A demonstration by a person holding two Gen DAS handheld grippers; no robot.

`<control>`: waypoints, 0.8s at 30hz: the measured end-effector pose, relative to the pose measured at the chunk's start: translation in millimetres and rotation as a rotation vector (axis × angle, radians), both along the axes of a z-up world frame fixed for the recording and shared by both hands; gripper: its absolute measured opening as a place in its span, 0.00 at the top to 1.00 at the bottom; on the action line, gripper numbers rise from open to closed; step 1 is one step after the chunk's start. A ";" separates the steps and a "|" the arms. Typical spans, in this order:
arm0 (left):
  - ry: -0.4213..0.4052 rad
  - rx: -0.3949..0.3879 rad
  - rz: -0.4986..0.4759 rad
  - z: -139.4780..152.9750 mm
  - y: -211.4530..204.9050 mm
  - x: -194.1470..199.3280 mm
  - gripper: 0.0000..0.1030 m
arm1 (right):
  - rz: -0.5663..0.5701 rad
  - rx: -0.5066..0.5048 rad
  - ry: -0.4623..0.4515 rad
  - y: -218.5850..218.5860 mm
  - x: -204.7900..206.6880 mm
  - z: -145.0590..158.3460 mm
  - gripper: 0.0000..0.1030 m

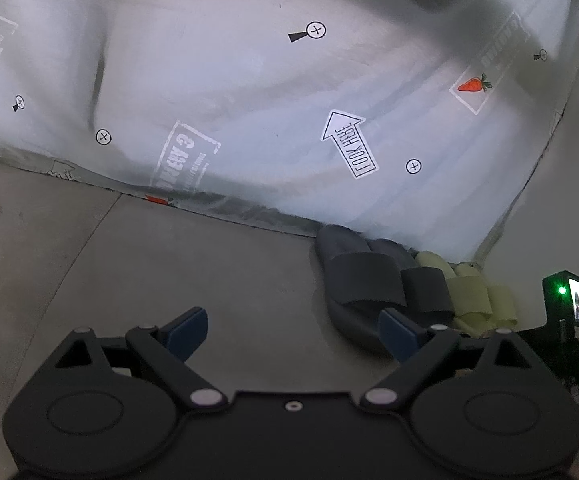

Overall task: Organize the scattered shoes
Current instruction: 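Lower the beige sneakers beside the black sneakers and open the right tool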

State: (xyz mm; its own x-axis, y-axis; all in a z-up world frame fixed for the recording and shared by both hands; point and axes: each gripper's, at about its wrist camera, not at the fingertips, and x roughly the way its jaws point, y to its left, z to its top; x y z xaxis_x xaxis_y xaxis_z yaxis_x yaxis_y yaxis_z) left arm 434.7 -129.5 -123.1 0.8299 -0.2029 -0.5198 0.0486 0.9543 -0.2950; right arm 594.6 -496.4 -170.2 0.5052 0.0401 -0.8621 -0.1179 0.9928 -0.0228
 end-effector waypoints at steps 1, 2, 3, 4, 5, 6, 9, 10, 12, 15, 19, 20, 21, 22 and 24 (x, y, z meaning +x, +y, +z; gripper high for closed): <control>-0.004 0.000 -0.002 1.1 0.0 -0.7 0.10 | -0.003 0.002 0.006 0.5 -0.8 2.1 0.27; -0.006 0.001 -0.002 1.8 0.1 -1.1 0.10 | -0.006 0.004 0.010 1.0 -1.7 4.2 0.27; -0.009 0.000 -0.003 2.5 0.3 -1.8 0.10 | -0.007 0.006 0.011 1.2 -3.5 7.5 0.26; -0.012 0.000 -0.003 3.4 0.4 -2.6 0.10 | -0.009 0.008 0.009 1.3 -5.8 11.4 0.26; -0.015 -0.002 -0.003 4.2 0.5 -3.3 0.10 | -0.010 0.010 0.007 1.3 -8.1 15.2 0.26; -0.017 -0.003 -0.001 4.9 0.6 -3.9 0.10 | -0.009 0.011 -0.020 0.4 -13.1 22.3 0.26; -0.026 -0.007 -0.001 7.3 1.0 -6.2 0.10 | -0.027 0.020 -0.120 -3.0 -30.6 44.6 0.13; -0.030 -0.008 -0.001 8.1 1.1 -7.4 0.10 | -0.039 0.024 -0.149 -3.8 -36.2 51.2 0.12; -0.034 -0.010 -0.002 9.1 1.3 -9.6 0.10 | -0.053 0.031 -0.185 1.2 -49.3 52.1 0.10; -0.040 -0.018 -0.005 11.0 1.3 -13.5 0.10 | -0.071 0.041 -0.234 10.7 -69.7 49.7 0.05; -0.057 -0.015 -0.010 16.1 -0.1 -19.9 0.10 | -0.112 -0.004 -0.328 29.1 -102.3 38.1 0.04; -0.058 -0.015 -0.009 16.6 -0.2 -21.3 0.10 | -0.116 -0.022 -0.356 33.5 -109.2 35.8 0.04; -0.058 -0.015 -0.007 16.8 -0.2 -22.5 0.10 | -0.104 -0.060 -0.410 43.2 -121.6 29.8 0.02; -0.058 -0.015 -0.005 17.1 -0.3 -23.7 0.10 | -0.082 -0.104 -0.448 52.9 -131.3 22.0 0.01; -0.055 -0.018 -0.003 16.9 -0.4 -25.1 0.10 | -0.032 -0.202 -0.475 69.4 -142.8 3.5 0.00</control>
